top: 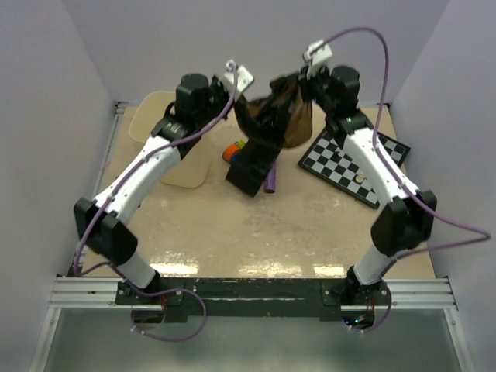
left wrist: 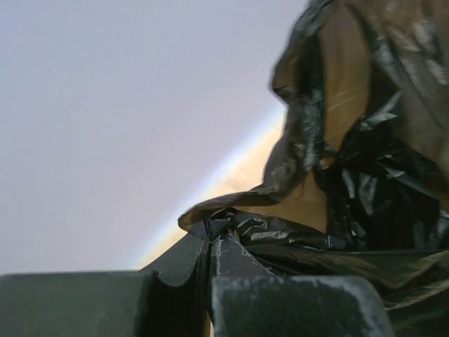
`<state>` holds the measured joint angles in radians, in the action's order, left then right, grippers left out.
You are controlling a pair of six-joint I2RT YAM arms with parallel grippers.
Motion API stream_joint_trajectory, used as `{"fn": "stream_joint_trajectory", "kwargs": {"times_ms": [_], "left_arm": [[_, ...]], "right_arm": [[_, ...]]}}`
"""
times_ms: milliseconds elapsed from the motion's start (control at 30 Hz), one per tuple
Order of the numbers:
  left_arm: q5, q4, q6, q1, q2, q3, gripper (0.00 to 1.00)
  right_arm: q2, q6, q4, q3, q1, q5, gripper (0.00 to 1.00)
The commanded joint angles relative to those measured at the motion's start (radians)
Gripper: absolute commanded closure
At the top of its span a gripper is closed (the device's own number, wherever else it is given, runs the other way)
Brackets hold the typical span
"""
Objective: Put the trash bags into the trash bin
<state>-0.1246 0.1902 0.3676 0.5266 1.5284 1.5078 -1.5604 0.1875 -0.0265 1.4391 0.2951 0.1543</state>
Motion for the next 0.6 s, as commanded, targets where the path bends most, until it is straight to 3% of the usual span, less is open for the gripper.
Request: {"fn": "stream_joint_trajectory", "kwargs": {"times_ms": [0, 67, 133, 233, 300, 367, 433, 500, 567], "left_arm": [[0.223, -0.223, 0.178, -0.054, 0.189, 0.445, 1.0], [0.206, -0.357, 0.308, -0.054, 0.283, 0.671, 1.0], [0.134, -0.536, 0.417, -0.045, 0.323, 0.765, 1.0], [-0.056, -0.896, 0.617, -0.019, 0.351, 0.782, 1.0], [-0.159, -1.059, 0.755, 0.009, 0.384, 0.796, 1.0], [-0.239, -1.155, 0.888, 0.033, 0.412, 0.764, 1.0], [-0.253, -1.271, 0.961, 0.064, 0.409, 0.641, 1.0], [-0.28, -1.385, 1.048, 0.078, 0.351, 0.38, 1.0], [-0.3, -1.524, 1.07, 0.091, 0.25, -0.018, 1.0]], "right_arm": [[-0.205, 0.047, -0.237, 0.566, -0.014, -0.11, 1.0], [-0.266, 0.056, -0.361, 0.775, -0.011, -0.081, 1.0], [-0.279, 0.066, -0.546, 0.881, 0.002, -0.044, 1.0], [-0.257, 0.142, -0.829, 0.891, 0.032, -0.001, 1.0], [-0.242, 0.208, -0.903, 0.867, 0.047, 0.027, 1.0], [-0.192, 0.245, -0.941, 0.707, 0.052, 0.039, 1.0], [-0.121, 0.288, -0.945, 0.483, 0.052, 0.024, 1.0], [-0.026, 0.352, -0.929, 0.182, 0.052, -0.017, 1.0], [0.092, 0.443, -0.83, -0.173, 0.052, -0.062, 1.0]]}}
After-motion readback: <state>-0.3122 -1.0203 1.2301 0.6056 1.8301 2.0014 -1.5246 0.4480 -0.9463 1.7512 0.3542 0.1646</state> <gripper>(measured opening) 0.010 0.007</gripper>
